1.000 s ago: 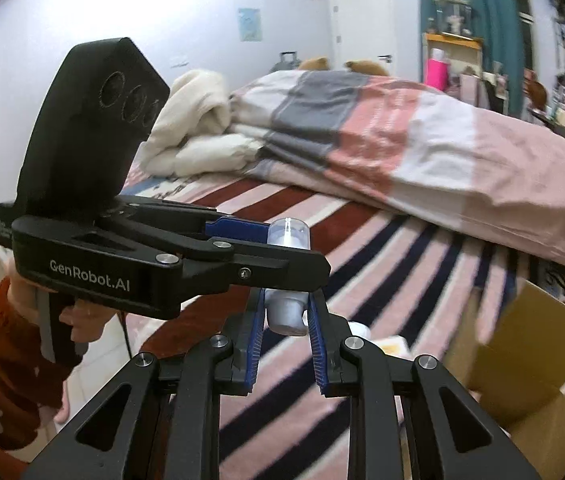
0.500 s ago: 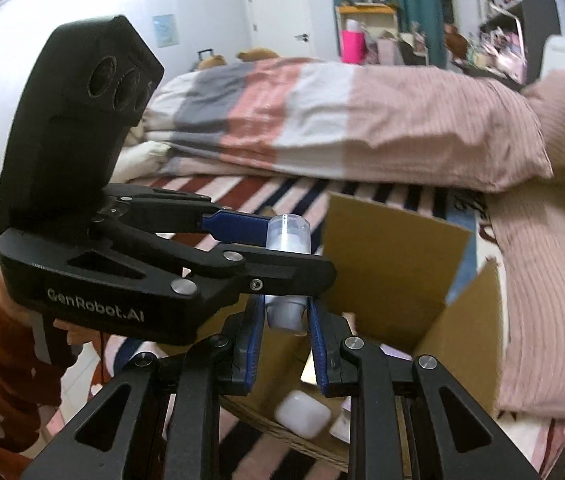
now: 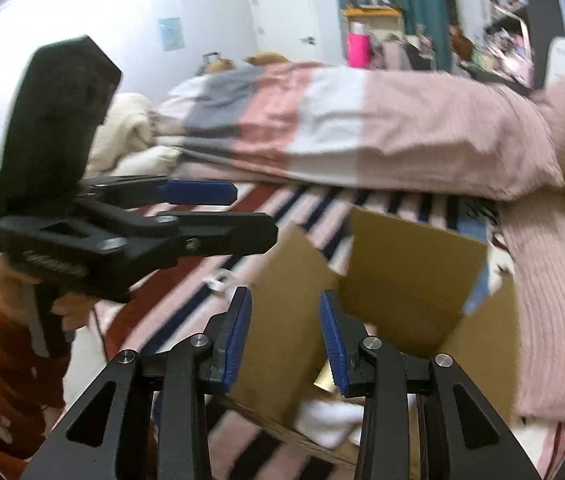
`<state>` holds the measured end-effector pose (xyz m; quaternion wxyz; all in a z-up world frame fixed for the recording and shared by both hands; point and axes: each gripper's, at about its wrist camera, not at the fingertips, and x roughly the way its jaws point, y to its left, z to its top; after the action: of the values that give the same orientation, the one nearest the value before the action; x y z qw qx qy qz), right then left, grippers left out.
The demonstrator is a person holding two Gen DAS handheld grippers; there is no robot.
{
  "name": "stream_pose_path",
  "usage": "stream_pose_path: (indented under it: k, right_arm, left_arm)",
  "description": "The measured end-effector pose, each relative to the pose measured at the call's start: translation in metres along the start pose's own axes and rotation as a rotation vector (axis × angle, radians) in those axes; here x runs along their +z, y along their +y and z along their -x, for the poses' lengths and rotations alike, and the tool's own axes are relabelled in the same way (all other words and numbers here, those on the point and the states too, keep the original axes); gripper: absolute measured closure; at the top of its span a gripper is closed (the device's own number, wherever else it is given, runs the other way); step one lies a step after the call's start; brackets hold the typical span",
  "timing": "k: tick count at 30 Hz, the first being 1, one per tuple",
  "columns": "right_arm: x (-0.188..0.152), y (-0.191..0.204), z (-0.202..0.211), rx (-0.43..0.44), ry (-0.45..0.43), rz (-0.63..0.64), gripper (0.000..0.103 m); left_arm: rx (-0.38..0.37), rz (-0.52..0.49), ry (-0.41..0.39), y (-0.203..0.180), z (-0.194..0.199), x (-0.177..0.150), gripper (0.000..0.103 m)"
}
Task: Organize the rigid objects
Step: 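Grasp the clear tape roll with the right gripper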
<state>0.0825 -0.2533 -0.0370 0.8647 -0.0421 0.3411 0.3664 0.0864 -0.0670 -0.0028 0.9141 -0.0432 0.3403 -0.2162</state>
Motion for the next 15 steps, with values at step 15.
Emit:
stream_pose_path:
  k: [15]
  right_arm:
    - [-0.011,0.114,-0.155,0.173,0.170,0.134,0.056]
  left_arm:
    - [0.258,0.163,-0.030,0.141,0.064,-0.085,0.020]
